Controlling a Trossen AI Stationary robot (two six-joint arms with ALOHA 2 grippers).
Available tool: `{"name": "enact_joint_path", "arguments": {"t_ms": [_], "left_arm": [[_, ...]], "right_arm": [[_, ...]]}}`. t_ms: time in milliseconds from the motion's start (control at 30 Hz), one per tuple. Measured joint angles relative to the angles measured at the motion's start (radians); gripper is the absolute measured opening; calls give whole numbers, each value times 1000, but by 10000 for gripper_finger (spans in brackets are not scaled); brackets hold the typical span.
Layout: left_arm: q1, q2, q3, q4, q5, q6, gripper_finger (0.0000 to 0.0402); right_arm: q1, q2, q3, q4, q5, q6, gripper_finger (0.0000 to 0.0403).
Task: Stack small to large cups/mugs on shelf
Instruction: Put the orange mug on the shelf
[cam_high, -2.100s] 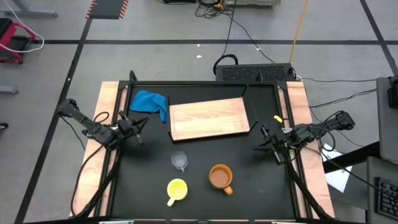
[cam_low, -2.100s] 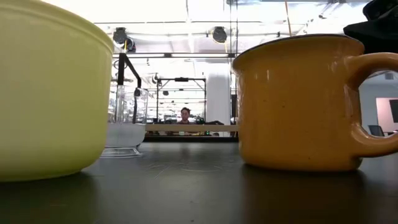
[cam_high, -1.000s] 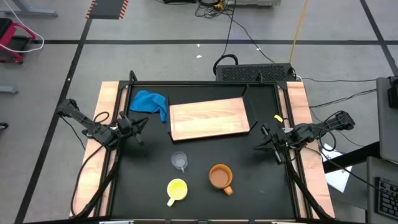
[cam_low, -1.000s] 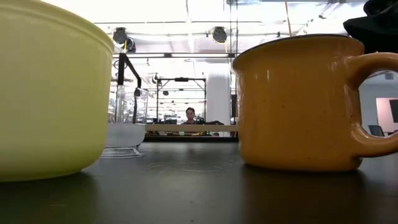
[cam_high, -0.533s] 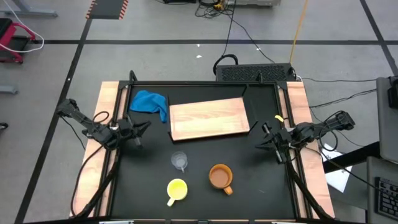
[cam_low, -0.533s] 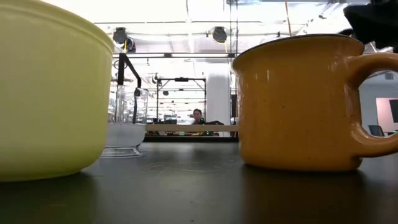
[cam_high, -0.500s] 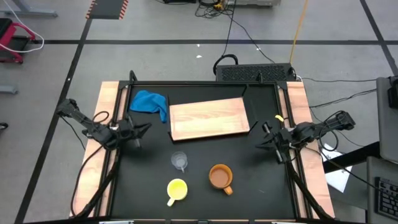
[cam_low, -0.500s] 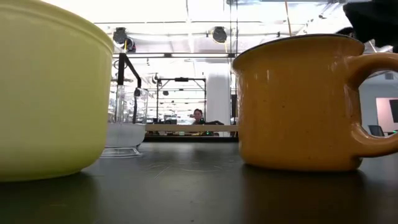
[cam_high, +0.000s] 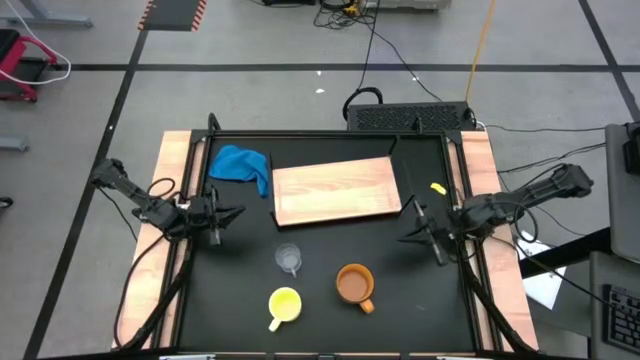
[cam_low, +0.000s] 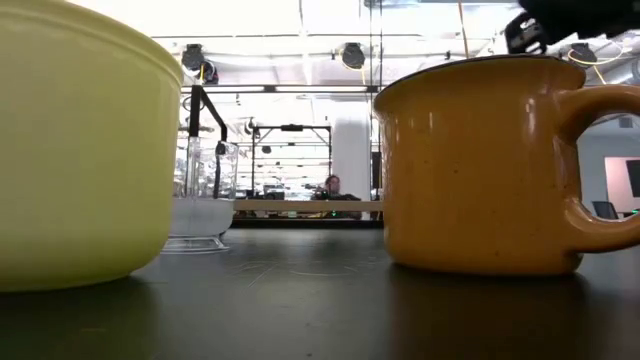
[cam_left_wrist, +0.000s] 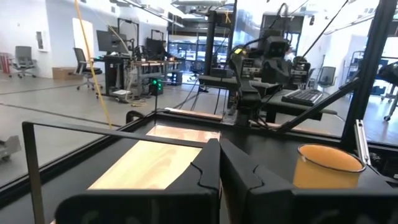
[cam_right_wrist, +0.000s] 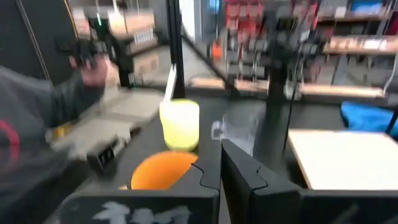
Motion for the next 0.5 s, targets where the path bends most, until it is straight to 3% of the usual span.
{"name": "enact_joint_path", "arguments": {"t_ms": [200, 500], "left_arm": [[0, 0, 0, -9, 22, 4, 42], [-1, 0, 0, -27, 77, -4, 77]], "right_arm": [[0, 262, 201, -142, -2, -27, 41], [-34, 514, 447, -373, 1, 82, 194]]}}
